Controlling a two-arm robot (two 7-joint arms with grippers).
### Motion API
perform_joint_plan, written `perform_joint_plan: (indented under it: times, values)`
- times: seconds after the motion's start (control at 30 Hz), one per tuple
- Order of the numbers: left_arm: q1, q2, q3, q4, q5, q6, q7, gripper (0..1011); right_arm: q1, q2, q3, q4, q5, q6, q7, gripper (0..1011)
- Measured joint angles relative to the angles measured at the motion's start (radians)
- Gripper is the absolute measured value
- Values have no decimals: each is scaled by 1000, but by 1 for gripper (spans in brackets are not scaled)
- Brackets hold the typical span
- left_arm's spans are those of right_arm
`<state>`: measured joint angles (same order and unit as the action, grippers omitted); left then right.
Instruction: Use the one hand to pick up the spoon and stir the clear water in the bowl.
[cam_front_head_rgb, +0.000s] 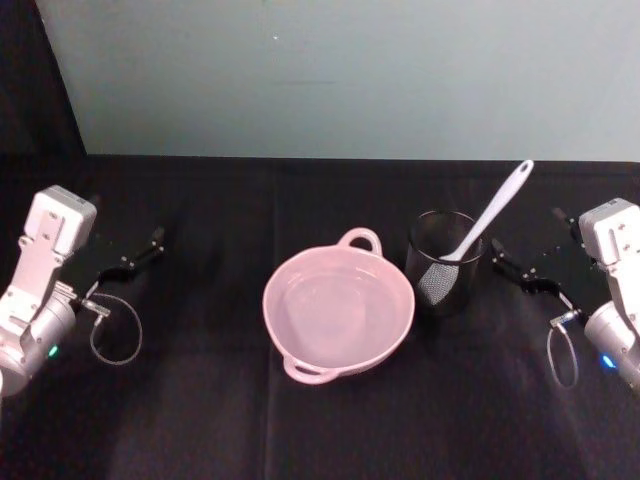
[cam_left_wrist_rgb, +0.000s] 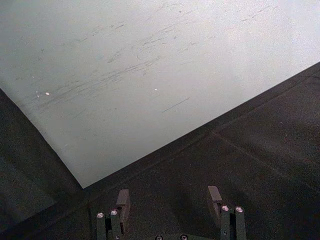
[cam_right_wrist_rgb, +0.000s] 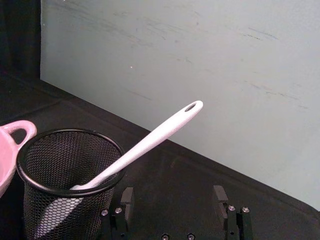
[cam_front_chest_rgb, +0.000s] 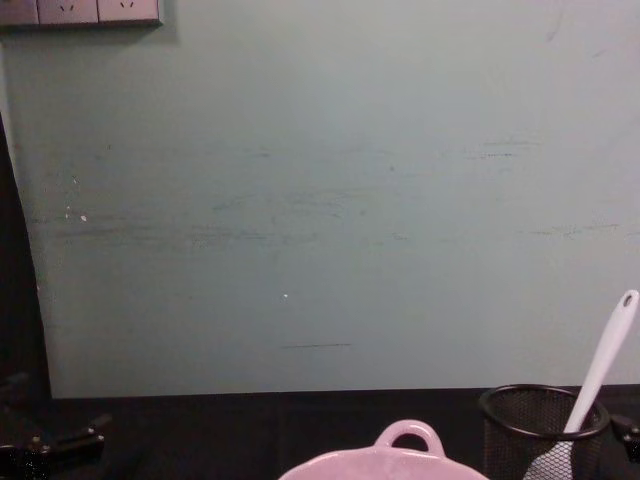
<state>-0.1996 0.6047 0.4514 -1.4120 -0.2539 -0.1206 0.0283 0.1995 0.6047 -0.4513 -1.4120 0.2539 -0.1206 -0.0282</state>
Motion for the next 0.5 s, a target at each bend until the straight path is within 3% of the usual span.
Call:
perform_joint_plan:
  times: [0.5]
  values:
    - [0, 0, 0, 0, 0, 0, 0, 1011, 0, 0, 0, 0, 0, 0, 0, 1002]
